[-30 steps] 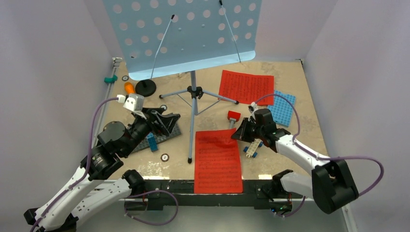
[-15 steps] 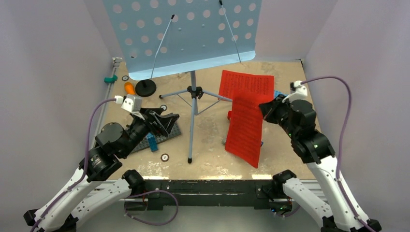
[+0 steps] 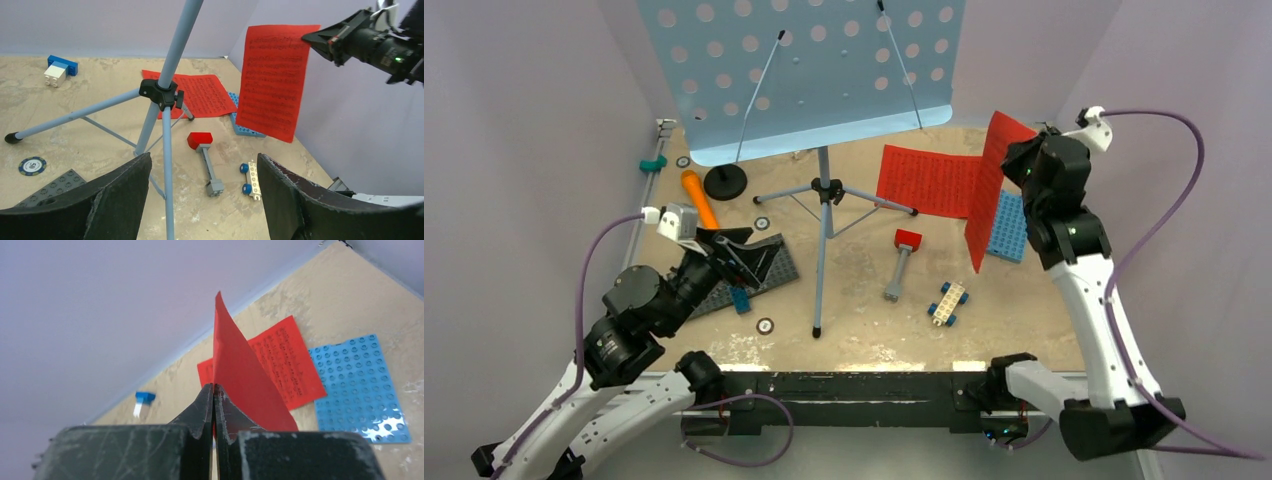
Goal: Pack up the instrument practice props
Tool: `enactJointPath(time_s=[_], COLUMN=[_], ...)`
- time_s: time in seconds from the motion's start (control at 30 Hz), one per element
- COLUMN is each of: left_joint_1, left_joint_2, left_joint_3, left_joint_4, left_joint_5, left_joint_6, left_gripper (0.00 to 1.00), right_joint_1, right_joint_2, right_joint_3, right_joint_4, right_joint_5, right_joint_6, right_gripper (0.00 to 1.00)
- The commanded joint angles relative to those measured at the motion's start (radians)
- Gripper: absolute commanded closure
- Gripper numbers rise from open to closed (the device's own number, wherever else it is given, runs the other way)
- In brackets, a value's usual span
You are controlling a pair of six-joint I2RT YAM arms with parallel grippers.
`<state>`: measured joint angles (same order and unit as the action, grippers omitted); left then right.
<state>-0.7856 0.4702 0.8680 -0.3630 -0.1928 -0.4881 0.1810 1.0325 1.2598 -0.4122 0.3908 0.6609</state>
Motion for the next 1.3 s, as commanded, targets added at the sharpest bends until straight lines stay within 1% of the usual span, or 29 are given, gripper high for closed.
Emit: enactJointPath(time_s=[0.0, 0.1, 0.2, 0.27, 0.43, 0.5, 0.53, 0.6, 0.67, 0.87, 1.0, 1.27], left_joint_1=[-0.001, -0.001, -0.001, -0.001, -0.001, -0.001, -0.001, -0.002, -0.002, -0.002, -0.001, -0.001], left_joint_2=[-0.022, -0.031, -0.03, -0.025, -0.005, 0.01, 0.018, 0.033, 0.041, 0.009, 0.002, 0.031], left_joint_3=[-0.009, -0.032, -0.05, -0.051, -0.05, -0.053, -0.054, -0.061, -0.072, -0.161, -0.189, -0.212], left_joint_4=[-0.01, -0.001, 0.013, 0.017, 0.044, 0.059, 0.063, 0.067, 0.064, 0.075, 0.078, 0.107], left_joint_5=[-0.024, -0.024, -0.017, -0.022, -0.038, -0.041, -0.042, -0.038, -0.037, -0.058, -0.061, -0.046], left_joint_6=[-0.022, -0.033, -0.042, -0.043, -0.027, -0.022, -0.02, -0.02, -0.022, -0.073, -0.103, -0.143], left_gripper=[0.2, 0.2, 0.2, 0.2, 0.2, 0.2, 0.2, 0.2, 0.2, 0.2, 0.2, 0.21], right_joint_1=[-0.129, -0.167, -0.177, -0.178, -0.177, -0.207, -0.215, -0.233, -0.254, -0.286, -0.276, -0.27], right_joint_2=[0.094, 0.196, 0.334, 0.416, 0.603, 0.653, 0.668, 0.687, 0.697, 0.753, 0.788, 0.796], right_joint_3=[-0.005, 0.003, 0.075, 0.161, 0.429, 0.496, 0.505, 0.47, 0.388, 0.018, -0.141, -0.264], right_joint_4=[0.23, 0.376, 0.499, 0.529, 0.542, 0.562, 0.593, 0.686, 0.792, 1.045, 1.106, 1.116], right_joint_5=[-0.156, -0.277, -0.373, -0.414, -0.491, -0.508, -0.512, -0.516, -0.515, -0.492, -0.444, -0.386], right_joint_6=[0.214, 0.323, 0.391, 0.406, 0.45, 0.489, 0.504, 0.547, 0.591, 0.663, 0.667, 0.621], right_gripper=[1.0, 1.0, 1.0, 1.0, 1.0, 1.0, 1.0, 1.0, 1.0, 1.0, 1.0, 1.0])
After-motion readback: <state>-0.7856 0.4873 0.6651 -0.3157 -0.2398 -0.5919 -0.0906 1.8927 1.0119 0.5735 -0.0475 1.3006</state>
